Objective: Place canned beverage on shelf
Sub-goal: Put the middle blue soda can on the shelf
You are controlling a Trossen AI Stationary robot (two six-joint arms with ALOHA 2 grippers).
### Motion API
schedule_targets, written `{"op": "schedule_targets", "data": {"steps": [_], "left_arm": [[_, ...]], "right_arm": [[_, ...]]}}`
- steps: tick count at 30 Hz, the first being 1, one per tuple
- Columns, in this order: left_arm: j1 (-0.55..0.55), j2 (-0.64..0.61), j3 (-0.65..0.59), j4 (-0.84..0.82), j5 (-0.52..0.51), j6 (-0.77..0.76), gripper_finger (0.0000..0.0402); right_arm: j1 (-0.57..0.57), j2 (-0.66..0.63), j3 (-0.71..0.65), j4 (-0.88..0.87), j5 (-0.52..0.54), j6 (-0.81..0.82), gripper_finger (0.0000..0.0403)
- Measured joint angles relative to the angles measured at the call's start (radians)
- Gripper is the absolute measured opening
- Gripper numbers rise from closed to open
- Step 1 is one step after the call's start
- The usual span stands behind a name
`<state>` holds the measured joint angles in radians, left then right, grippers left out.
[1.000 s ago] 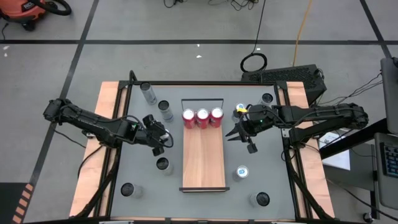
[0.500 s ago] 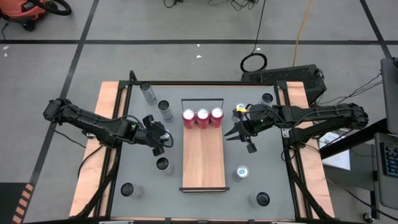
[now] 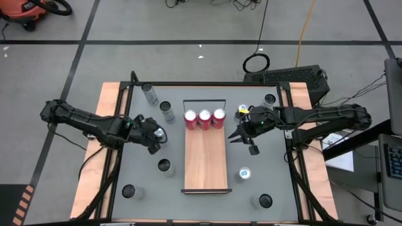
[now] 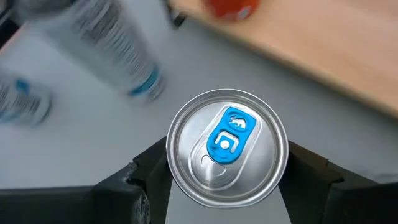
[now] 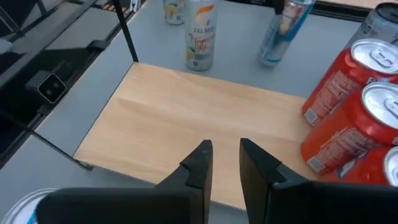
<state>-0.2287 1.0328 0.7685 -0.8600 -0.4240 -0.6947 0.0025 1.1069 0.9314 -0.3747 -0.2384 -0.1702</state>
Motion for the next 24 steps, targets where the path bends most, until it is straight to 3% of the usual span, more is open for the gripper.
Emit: {"op": "schedule_targets", "data": {"steps": [7,17,24], "left_arm": [[-0.005,0.0,0.0,-0.067,-0.023,-0.175,0.0224],[-0.007,0.001,0.0,-0.064,-0.082,-0.291,0.0224],[-0.007,0.004,0.0,-0.064,-0.102,-0.47,0.0224]], "right_arm": [[0.0,0.088,0.0,0.104,0.0,0.013,0.0045],[0.0,0.216,0.0,0.279,0.009,0.054,0.0045],[0.0,0.223,0.0,0.333,0.224,0.064,0.0045]]}}
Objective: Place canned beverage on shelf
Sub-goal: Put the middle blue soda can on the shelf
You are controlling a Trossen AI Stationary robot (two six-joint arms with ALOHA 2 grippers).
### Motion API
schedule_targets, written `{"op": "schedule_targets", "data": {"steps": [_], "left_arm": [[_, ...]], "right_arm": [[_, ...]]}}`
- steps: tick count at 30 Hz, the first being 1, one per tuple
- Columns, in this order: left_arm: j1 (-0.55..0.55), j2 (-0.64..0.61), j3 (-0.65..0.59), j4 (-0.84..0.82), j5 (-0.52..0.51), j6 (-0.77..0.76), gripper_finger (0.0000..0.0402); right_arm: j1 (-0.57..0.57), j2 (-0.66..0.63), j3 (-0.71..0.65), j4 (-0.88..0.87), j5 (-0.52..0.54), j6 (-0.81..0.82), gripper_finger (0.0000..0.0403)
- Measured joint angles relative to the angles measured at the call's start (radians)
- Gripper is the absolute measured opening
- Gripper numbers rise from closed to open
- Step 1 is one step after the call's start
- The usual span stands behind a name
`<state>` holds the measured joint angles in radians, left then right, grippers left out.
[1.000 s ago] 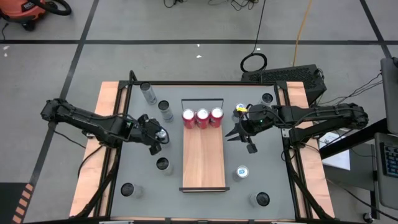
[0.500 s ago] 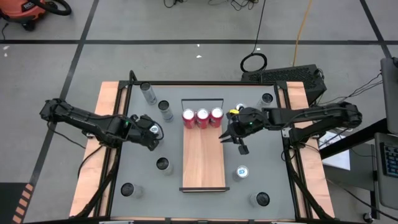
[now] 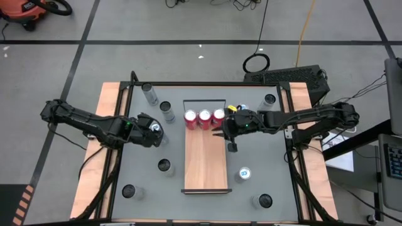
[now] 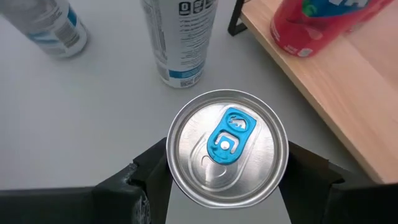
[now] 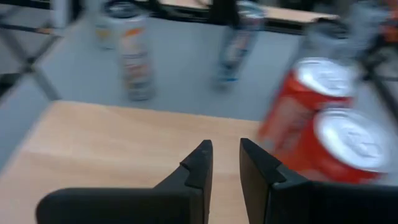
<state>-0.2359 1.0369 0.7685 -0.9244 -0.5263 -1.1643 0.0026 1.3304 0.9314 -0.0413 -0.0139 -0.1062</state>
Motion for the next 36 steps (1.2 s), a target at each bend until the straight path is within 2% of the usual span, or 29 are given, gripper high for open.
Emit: {"op": "schedule_targets", "data": {"steps": [11,18,24,29,34,36], "left_arm": [[-0.002,0.009,0.03,0.025,-0.008,0.11,0.0224],[-0.002,0.007,0.166,0.032,-0.04,0.253,0.0224],[-0.017,0.007,0.25,0.075,-0.04,0.341,0.0224],[-0.036,0.007,0.266,0.223,-0.038,0.437,0.0224],[-0.042,0.011,0.266,0.287,-0.038,0.466,0.0224],[-0.042,0.014,0.266,0.291,-0.05,0.466,0.0224]], "right_arm": [[0.002,0.008,0.0,0.061,0.032,0.014,0.0046],[0.071,0.06,0.001,0.221,0.248,-0.044,0.0077],[0.121,0.127,0.044,0.294,0.254,-0.052,0.0139],[0.144,0.21,0.143,0.279,0.261,-0.04,0.0212],[0.143,0.272,0.231,0.216,0.356,-0.012,0.0285],[0.143,0.289,0.253,0.216,0.36,-0.013,0.0308]]}}
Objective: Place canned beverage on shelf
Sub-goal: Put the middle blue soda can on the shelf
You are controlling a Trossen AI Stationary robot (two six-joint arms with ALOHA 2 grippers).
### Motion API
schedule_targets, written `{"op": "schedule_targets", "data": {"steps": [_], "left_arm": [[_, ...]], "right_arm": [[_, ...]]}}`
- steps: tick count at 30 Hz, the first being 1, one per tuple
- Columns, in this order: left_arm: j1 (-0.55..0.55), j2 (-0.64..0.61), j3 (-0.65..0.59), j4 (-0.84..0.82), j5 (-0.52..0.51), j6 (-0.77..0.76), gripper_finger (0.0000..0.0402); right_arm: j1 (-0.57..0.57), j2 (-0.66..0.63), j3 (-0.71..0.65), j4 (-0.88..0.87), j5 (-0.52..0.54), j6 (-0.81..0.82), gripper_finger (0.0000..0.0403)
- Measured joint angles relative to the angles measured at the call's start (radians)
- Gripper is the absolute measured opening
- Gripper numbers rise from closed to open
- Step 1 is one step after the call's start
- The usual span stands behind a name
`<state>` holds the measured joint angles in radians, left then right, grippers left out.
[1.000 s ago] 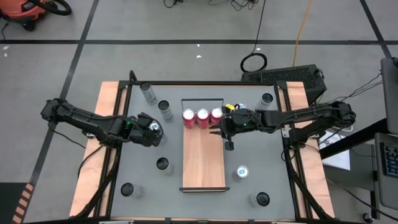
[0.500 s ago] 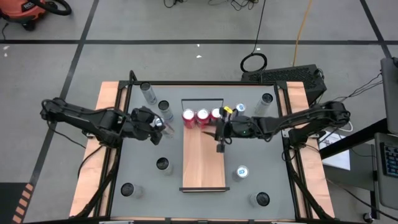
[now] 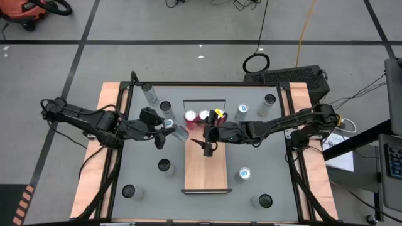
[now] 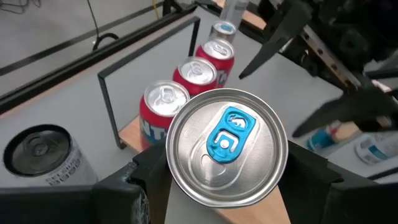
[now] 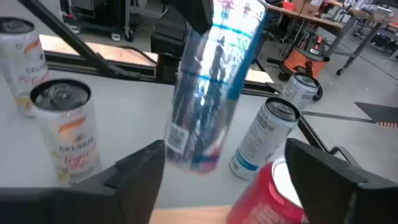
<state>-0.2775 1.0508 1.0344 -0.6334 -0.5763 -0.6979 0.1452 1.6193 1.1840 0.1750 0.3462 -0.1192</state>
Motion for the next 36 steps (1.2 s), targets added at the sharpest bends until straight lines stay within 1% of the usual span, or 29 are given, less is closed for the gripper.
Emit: {"op": "schedule_targets", "data": {"steps": [3,7,11,14,24,34,36], "left_arm": [[0.0,0.008,0.0,0.013,-0.016,0.005,0.0224],[0.0,0.029,0.0,0.07,-0.022,0.032,0.0224],[0.0,0.049,0.0,0.118,-0.024,0.058,0.0224],[0.0,0.065,0.0,0.132,-0.025,0.066,0.0224],[-0.002,0.109,0.0,0.213,-0.014,0.087,0.0224],[-0.01,0.129,-0.002,0.241,-0.017,0.076,0.0224],[-0.012,0.129,-0.002,0.248,-0.02,0.076,0.0224]], "right_arm": [[-0.005,0.025,0.026,0.0,-0.003,0.027,0.0331],[-0.014,0.062,0.06,0.0,-0.009,0.043,0.0342],[-0.015,0.088,0.08,-0.001,-0.004,0.055,0.0341],[-0.015,0.098,0.088,-0.002,0.02,0.055,0.034],[-0.028,0.109,0.095,0.017,0.019,0.06,0.034],[-0.034,0.135,0.094,0.035,0.016,0.057,0.0337],[-0.034,0.138,0.094,0.036,0.016,0.057,0.0329]]}}
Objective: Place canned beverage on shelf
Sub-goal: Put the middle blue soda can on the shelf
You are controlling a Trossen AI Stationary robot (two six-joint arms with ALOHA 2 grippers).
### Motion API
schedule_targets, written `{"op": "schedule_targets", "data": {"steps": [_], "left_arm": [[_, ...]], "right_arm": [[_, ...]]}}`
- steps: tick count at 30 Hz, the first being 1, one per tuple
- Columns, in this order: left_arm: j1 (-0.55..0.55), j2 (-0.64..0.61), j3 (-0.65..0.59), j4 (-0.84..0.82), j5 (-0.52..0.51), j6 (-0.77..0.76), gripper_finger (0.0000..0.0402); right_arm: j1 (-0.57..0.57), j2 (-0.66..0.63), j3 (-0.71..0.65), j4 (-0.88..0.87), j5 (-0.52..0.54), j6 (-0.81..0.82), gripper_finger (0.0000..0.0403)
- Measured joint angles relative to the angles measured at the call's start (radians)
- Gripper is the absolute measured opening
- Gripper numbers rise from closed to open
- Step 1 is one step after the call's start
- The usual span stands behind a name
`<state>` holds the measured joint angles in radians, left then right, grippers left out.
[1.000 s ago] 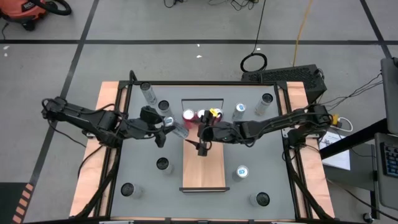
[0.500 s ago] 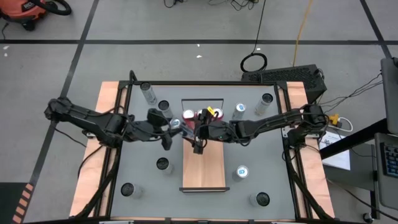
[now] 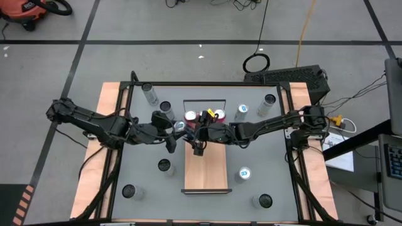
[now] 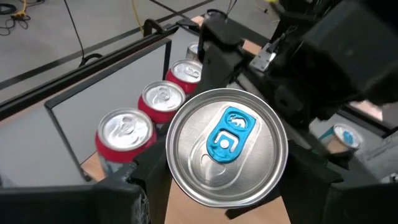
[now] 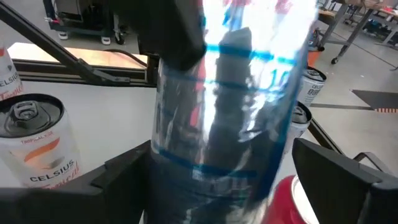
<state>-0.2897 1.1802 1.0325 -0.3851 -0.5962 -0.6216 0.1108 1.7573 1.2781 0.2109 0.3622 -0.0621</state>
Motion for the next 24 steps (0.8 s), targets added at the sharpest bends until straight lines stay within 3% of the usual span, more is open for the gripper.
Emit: {"op": "schedule_targets", "data": {"steps": [13,20,24], "left_arm": [[0.0,0.02,0.0,0.02,-0.025,-0.007,0.0232],[-0.002,0.022,0.0,0.045,0.004,0.105,0.0296],[-0.015,0.008,0.001,0.12,0.009,0.19,0.034]], "right_arm": [[-0.006,-0.001,-0.001,-0.015,-0.027,0.0,0.0182],[0.0,-0.006,-0.001,-0.032,-0.065,-0.003,0.0191],[0.002,-0.032,-0.002,-0.066,-0.157,0.004,0.0196]]}}
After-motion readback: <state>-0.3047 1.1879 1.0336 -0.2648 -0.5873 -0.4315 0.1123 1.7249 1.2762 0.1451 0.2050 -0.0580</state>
